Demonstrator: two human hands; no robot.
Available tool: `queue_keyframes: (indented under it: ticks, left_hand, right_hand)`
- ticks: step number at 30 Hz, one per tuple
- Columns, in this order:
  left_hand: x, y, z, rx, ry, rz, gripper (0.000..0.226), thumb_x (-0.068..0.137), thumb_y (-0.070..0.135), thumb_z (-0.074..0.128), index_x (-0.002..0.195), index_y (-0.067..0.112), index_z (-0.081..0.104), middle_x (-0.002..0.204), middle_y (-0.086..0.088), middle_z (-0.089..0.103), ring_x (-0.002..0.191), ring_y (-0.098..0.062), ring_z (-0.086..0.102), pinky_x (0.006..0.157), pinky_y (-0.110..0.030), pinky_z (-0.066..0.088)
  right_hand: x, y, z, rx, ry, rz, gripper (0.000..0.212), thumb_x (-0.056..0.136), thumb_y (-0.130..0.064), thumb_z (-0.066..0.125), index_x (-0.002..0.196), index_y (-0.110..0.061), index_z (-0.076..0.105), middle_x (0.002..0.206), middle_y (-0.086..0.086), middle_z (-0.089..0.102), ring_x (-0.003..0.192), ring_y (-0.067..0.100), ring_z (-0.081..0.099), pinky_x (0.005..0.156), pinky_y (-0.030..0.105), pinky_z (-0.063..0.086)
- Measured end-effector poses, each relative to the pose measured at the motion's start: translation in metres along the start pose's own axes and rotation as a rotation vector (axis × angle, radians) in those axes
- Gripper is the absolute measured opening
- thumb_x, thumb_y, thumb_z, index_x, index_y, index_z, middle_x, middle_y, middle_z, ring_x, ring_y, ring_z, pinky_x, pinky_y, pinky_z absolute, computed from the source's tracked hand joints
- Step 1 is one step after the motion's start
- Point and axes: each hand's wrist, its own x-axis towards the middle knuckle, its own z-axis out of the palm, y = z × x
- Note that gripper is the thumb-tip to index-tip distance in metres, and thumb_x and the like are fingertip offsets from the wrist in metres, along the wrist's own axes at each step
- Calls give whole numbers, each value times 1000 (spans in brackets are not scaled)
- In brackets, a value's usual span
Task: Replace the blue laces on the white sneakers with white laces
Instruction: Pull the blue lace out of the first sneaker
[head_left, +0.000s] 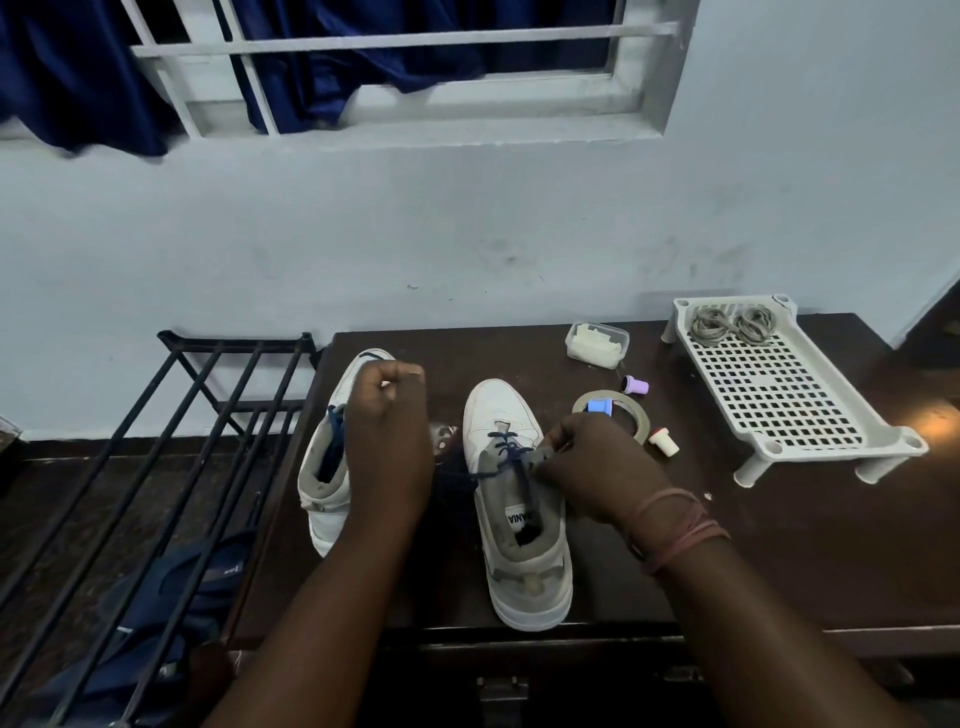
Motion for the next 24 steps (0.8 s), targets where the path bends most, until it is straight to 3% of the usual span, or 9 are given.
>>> queue_keyframes:
  ticks: [2,6,8,9,12,14,17,21,24]
  left_hand:
    - [7,-2,-3,-14,61,38,6,91,31,55,90,27,60,74,7,60,59,-13,48,62,-35,40]
    - [-2,-11,-1,538,-54,221,24,86,33,67,109,25,66,96,11,65,95,-11,61,86,-32,47]
    - [-9,-15,2,703,-116,309,23,76,44,71,95,31,69,90,13,67,90,-10,63,83,-34,50]
    - [-11,-16,4,708,-207,226,21,74,49,71,85,32,69,82,13,68,82,-8,64,79,-34,52]
    - [-11,-17,5,494,-434,-146,13,68,41,74,69,28,72,69,10,71,68,-14,70,74,-42,61]
    - [-9,-20,2,357,-421,-252,5,74,25,74,70,23,75,74,5,74,73,-23,75,73,-48,63]
    - [-7,-24,0,123,-412,-458,10,86,5,69,78,7,75,92,-24,74,80,-33,73,79,-48,63]
    - [-7,-23,2,62,-421,-494,9,88,2,66,83,3,74,98,-29,72,77,-29,67,78,-45,61]
    - [-6,-26,3,66,-404,-476,14,88,2,66,78,7,74,93,-27,73,76,-30,67,80,-50,61]
  right_hand:
    - [-2,-1,1,-25,24,-27,7,81,-13,63,88,-12,65,81,4,68,66,17,60,66,30,51]
    - [-6,-7,12,-182,70,-233,21,79,-13,61,96,-24,65,101,1,55,85,20,60,74,33,52]
    - [-7,-10,18,-329,94,-338,17,82,-19,61,97,-25,68,105,1,50,89,21,57,73,33,50]
    - [-8,-11,20,-384,104,-370,15,85,-21,60,97,-24,68,104,2,51,90,21,56,73,33,50]
    - [-6,-10,23,-440,165,-383,14,89,-27,56,88,-21,68,96,1,55,87,20,57,69,35,51]
    - [-5,-11,22,-320,288,-319,12,85,-24,57,78,-15,62,86,2,58,76,20,57,62,33,47]
    - [2,-7,16,-167,450,-157,7,79,-19,57,78,-14,53,79,1,57,72,20,51,53,27,29]
    - [-1,-7,15,-194,243,-339,41,73,-29,46,109,-25,65,110,-3,59,102,19,55,81,28,41]
    - [-9,-13,26,-515,170,-422,28,80,-38,50,98,-30,71,106,-7,60,102,21,54,86,36,45]
